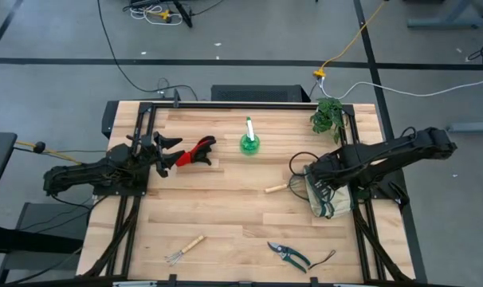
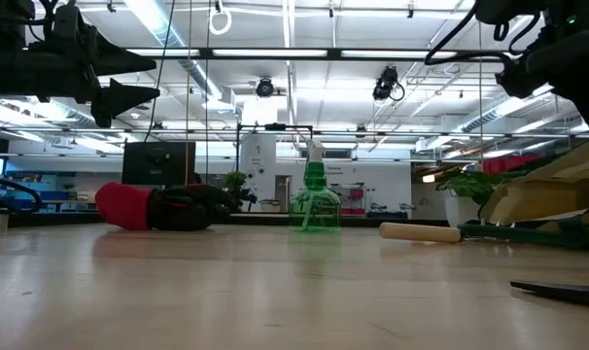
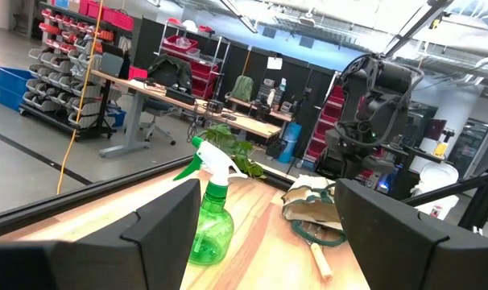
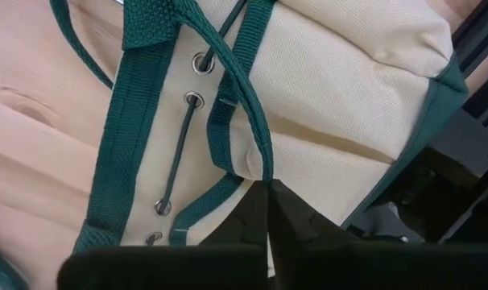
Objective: Pick & Place Garden tools in Gardening bag
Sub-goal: Prepare the white bag on the table
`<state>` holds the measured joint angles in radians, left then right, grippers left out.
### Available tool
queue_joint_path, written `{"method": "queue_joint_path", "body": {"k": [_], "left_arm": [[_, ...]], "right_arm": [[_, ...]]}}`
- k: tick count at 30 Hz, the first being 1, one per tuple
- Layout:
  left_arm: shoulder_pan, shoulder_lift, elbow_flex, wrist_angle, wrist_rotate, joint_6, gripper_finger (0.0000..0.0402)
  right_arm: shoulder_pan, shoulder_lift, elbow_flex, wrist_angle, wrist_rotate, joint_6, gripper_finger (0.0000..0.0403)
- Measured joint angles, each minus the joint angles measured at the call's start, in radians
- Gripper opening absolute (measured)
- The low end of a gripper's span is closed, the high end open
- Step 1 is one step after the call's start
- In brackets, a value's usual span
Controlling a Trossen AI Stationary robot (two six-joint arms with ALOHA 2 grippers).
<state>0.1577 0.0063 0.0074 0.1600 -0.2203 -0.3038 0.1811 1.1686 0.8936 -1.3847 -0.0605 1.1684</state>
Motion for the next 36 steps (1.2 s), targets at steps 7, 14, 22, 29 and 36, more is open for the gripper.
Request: {"method": "queue_joint_path", "body": {"k": [7,14,22,29,36], "left_arm": [[0.000,0.000,0.000,0.000,0.000,0.000,0.0291],[0.000,0.000,0.000,0.000,0.000,0.000,0.0291],[0.000,0.000,0.000,0.000,0.000,0.000,0.0291],[0.000,0.000,0.000,0.000,0.000,-0.001,0.0291],[0.000,0.000,0.000,0.000,0.000,-0.001,0.0291]], "right_arm": [[0.000,0.016,0.003,-0.002,-0.002,-0.050,0.0001],[-0.001,0.014,0.120,-0.038,0.079,-0.082,0.0000],[-0.001,0.014,0.320,-0.083,0.239,-0.112,0.0000],[-0.001,0.014,0.447,-0.100,0.353,-0.145,0.0000],[-0.001,0.014,0.523,-0.026,0.430,-0.230,0.0000]]}}
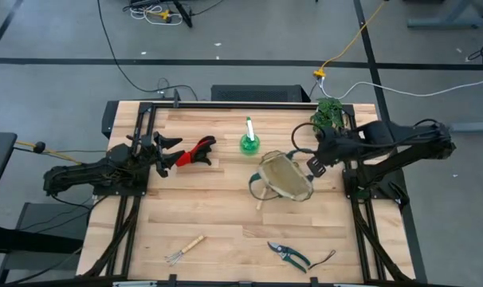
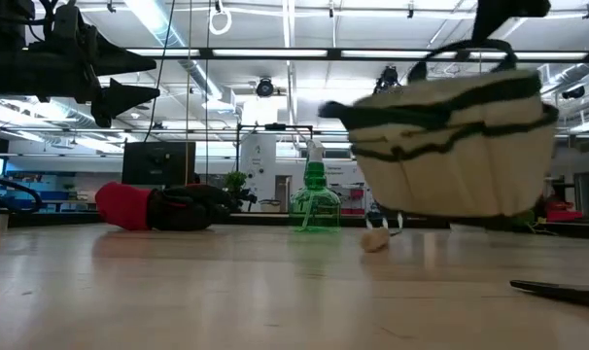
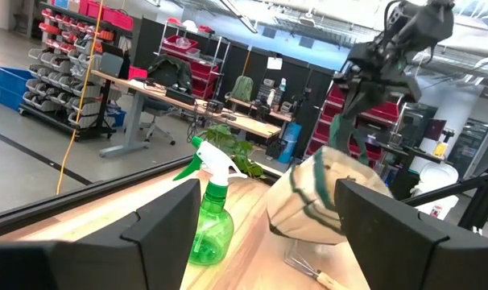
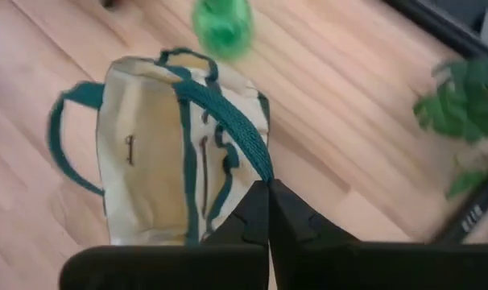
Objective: Pick & Place Garden tools in Gardening bag
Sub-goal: Prepare the white bag on the table
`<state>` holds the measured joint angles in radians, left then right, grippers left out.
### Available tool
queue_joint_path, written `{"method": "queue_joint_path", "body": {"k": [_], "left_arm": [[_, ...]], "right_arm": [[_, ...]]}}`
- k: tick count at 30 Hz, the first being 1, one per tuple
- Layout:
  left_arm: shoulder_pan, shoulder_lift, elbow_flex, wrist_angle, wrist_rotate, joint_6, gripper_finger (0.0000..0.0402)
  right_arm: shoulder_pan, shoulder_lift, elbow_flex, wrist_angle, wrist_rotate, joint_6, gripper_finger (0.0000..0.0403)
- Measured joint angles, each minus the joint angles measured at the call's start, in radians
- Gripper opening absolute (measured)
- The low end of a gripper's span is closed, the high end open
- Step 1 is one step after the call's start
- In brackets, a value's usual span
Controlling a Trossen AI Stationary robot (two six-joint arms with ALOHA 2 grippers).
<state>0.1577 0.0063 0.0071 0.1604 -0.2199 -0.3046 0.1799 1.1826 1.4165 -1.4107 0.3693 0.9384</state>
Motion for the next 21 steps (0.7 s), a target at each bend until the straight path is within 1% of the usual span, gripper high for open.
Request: {"method": "queue_joint_path", "body": {"k": [8,14,18,21], "left_arm": [[0.000,0.000,0.000,0.000,0.000,0.000,0.0291],[0.000,0.000,0.000,0.000,0.000,0.000,0.0291],[0.000,0.000,0.000,0.001,0.000,0.000,0.0291],[0.000,0.000,0.000,0.001,0.000,0.000,0.0291]], "right_arm": [[0.000,0.005,0.007,0.270,0.009,-0.173,0.0000],[-0.017,0.043,0.007,0.389,0.006,-0.264,0.0000],[-0.036,0.080,0.007,0.487,-0.023,-0.330,0.0000],[-0.050,0.107,0.007,0.591,-0.070,-0.385,0.0000]]}}
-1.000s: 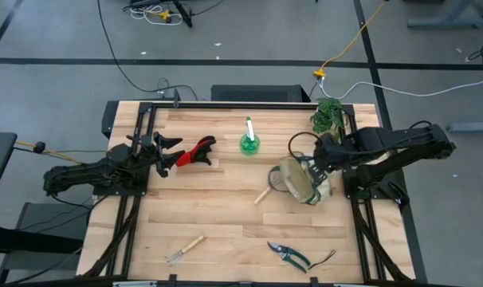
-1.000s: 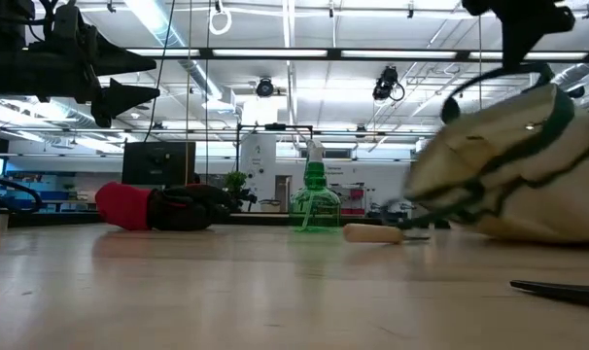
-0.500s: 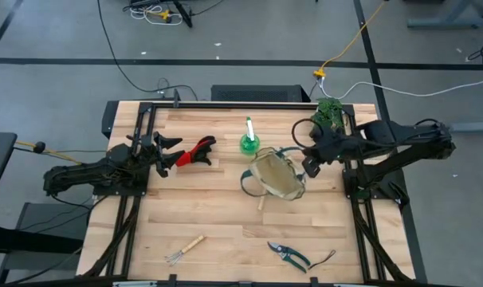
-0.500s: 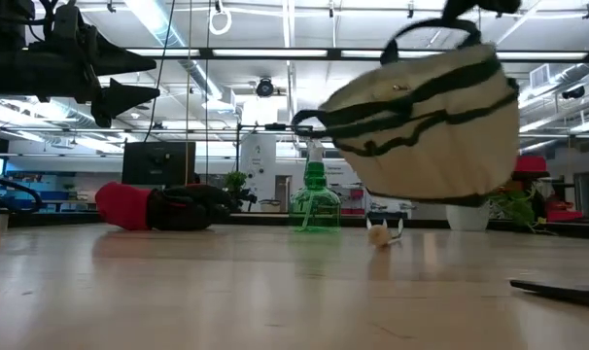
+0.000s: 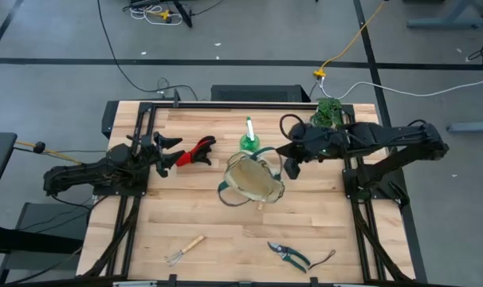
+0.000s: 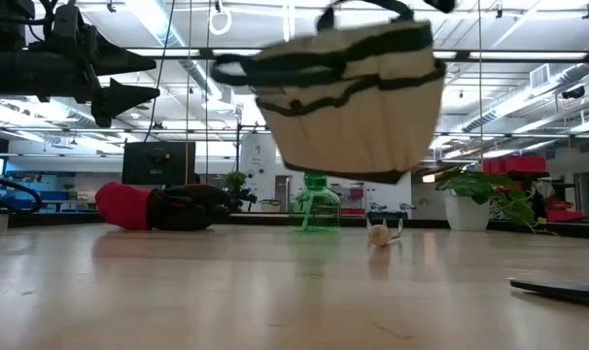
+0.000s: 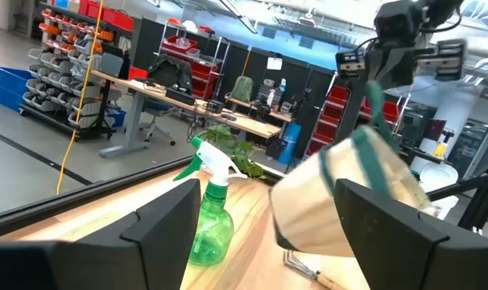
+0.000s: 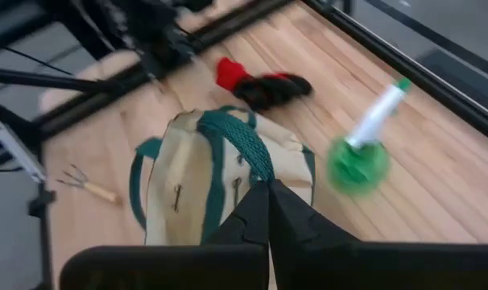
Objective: Pick & Place Garden tools in Gardening bag
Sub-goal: Prepare the white bag on the table
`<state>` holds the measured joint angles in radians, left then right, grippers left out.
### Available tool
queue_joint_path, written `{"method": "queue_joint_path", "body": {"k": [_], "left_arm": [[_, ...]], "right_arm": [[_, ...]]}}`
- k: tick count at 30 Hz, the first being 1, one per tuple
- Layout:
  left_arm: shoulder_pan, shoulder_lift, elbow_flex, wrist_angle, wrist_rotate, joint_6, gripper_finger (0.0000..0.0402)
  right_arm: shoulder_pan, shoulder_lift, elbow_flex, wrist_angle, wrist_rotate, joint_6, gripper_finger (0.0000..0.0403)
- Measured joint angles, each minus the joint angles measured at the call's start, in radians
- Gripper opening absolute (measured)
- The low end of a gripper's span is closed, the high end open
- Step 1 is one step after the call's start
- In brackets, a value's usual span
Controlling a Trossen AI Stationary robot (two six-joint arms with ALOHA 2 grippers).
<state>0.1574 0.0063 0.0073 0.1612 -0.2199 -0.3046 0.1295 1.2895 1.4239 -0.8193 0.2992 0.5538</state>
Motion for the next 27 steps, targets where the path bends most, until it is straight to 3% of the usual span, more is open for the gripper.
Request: {"method": "queue_joint_path", "body": {"k": [15,27], "left_arm": [[0.000,0.000,0.000,0.000,0.000,0.000,0.0291],[0.000,0.000,0.000,0.000,0.000,0.001,0.0291]], "right_arm": [[-0.008,0.183,0.000,0.223,-0.121,-0.092,0.0000],[-0.007,0.240,0.000,0.247,-0.152,-0.116,0.0000]]}}
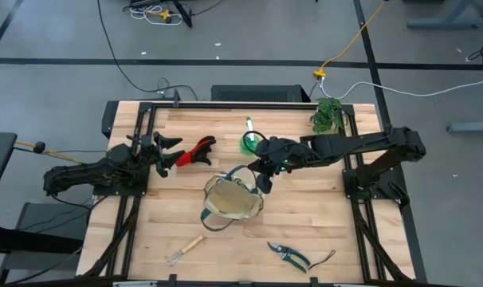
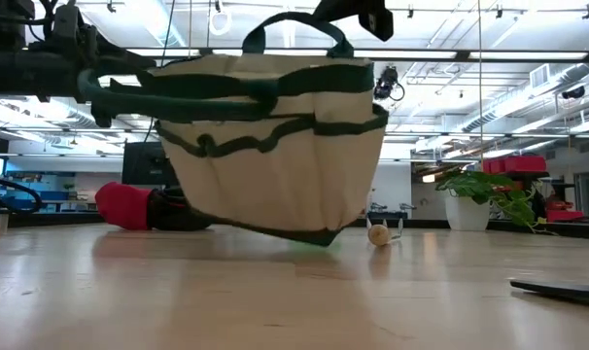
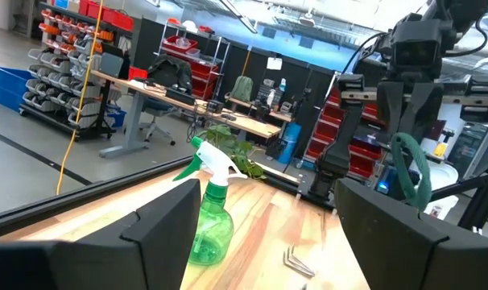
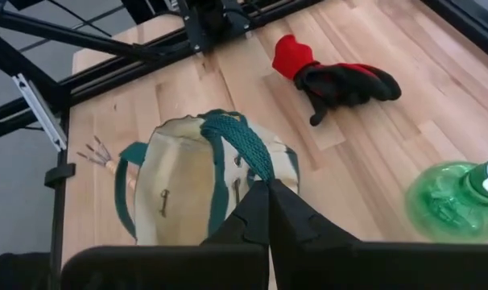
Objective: Pick & Place Garden tools in Gardening bag
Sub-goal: Prepare the white bag on the table
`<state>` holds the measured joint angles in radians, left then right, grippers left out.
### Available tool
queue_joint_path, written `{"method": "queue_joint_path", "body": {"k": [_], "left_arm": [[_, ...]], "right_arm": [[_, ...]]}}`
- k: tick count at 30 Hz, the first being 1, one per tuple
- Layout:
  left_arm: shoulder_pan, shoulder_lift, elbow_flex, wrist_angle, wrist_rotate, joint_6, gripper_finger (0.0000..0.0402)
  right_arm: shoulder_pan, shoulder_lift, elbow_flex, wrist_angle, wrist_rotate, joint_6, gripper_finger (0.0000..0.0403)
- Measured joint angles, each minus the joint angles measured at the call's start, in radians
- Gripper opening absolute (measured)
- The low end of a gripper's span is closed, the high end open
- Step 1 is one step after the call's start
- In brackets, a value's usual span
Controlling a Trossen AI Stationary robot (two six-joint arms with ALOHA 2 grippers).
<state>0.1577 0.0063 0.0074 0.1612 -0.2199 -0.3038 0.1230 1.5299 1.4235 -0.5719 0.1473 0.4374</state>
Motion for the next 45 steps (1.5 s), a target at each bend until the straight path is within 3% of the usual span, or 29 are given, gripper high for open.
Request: {"method": "queue_joint_path", "body": {"k": [19,45], "left_arm": [[0.000,0.000,0.000,0.000,0.000,0.001,0.0291],[0.000,0.000,0.000,-0.001,0.000,0.001,0.0291]], "right_arm": [[-0.001,0.046,-0.002,0.033,-0.025,-0.028,0.0000],[-0.180,0.046,-0.002,-0.112,-0.034,-0.075,0.0000]]}}
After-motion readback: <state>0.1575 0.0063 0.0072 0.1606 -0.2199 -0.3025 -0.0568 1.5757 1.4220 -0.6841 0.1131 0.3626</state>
